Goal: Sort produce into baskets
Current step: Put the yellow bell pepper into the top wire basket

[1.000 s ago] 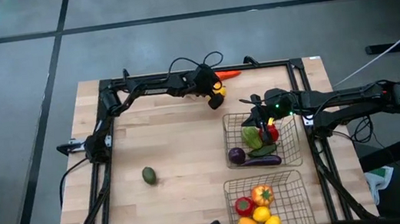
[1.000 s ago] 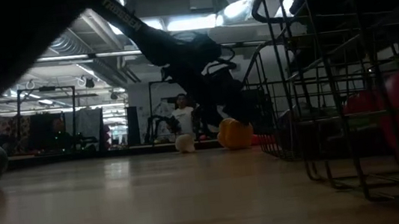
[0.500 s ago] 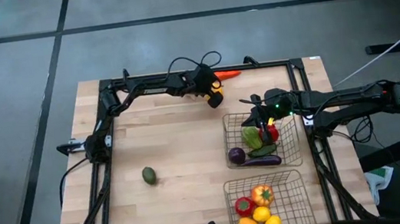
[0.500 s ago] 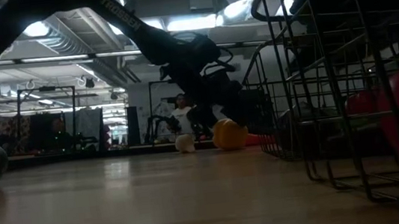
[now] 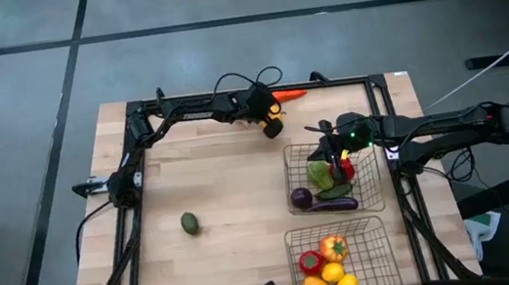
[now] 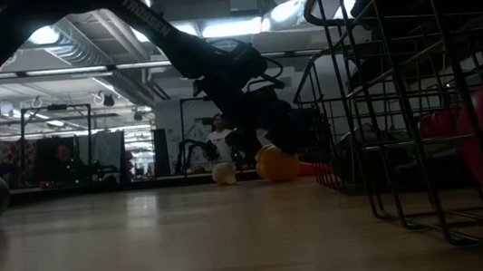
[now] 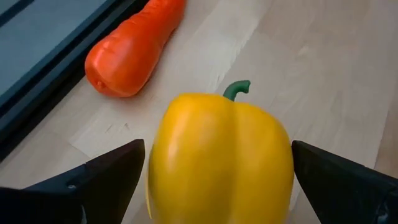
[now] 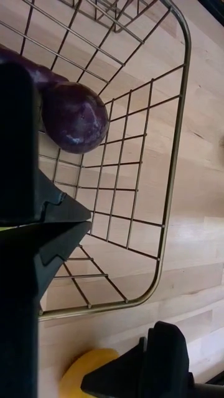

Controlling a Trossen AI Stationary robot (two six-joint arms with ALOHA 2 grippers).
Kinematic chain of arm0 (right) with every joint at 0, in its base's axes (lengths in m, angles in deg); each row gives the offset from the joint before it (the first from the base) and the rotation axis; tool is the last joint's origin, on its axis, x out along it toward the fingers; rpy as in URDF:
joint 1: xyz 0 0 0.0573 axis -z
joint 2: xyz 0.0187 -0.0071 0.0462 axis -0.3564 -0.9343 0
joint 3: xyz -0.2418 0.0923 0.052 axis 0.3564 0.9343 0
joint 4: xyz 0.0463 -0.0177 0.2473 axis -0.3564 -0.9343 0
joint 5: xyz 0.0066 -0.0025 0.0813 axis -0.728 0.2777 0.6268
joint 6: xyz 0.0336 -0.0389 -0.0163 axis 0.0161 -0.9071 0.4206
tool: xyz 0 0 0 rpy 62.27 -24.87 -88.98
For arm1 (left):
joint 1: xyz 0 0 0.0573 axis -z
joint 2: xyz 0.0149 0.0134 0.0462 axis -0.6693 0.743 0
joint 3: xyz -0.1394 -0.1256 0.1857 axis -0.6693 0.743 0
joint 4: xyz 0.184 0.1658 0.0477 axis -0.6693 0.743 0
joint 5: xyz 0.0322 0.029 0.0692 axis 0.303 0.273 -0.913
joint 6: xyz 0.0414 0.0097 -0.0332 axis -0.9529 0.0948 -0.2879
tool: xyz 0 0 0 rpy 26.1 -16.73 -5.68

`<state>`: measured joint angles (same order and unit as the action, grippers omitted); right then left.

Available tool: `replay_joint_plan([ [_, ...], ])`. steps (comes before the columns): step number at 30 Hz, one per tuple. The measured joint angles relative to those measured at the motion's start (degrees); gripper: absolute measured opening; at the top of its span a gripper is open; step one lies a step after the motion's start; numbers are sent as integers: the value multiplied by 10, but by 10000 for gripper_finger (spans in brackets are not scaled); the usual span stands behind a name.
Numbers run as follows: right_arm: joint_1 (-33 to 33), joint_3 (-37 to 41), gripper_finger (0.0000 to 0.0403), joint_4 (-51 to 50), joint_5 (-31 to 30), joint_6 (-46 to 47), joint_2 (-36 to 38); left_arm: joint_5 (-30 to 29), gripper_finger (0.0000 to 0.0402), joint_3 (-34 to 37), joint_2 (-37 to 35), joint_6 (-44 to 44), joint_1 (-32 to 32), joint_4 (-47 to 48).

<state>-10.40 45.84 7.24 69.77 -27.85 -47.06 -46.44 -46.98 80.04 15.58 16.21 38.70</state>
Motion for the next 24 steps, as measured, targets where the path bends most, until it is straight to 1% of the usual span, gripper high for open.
replay_joint_plan([
  [14, 0, 0, 1, 0, 0, 0, 0, -6, 397, 0, 0, -95, 0, 1],
  [24, 0, 0, 1, 0, 0, 0, 0, -6, 333, 0, 0, -103, 0, 1],
])
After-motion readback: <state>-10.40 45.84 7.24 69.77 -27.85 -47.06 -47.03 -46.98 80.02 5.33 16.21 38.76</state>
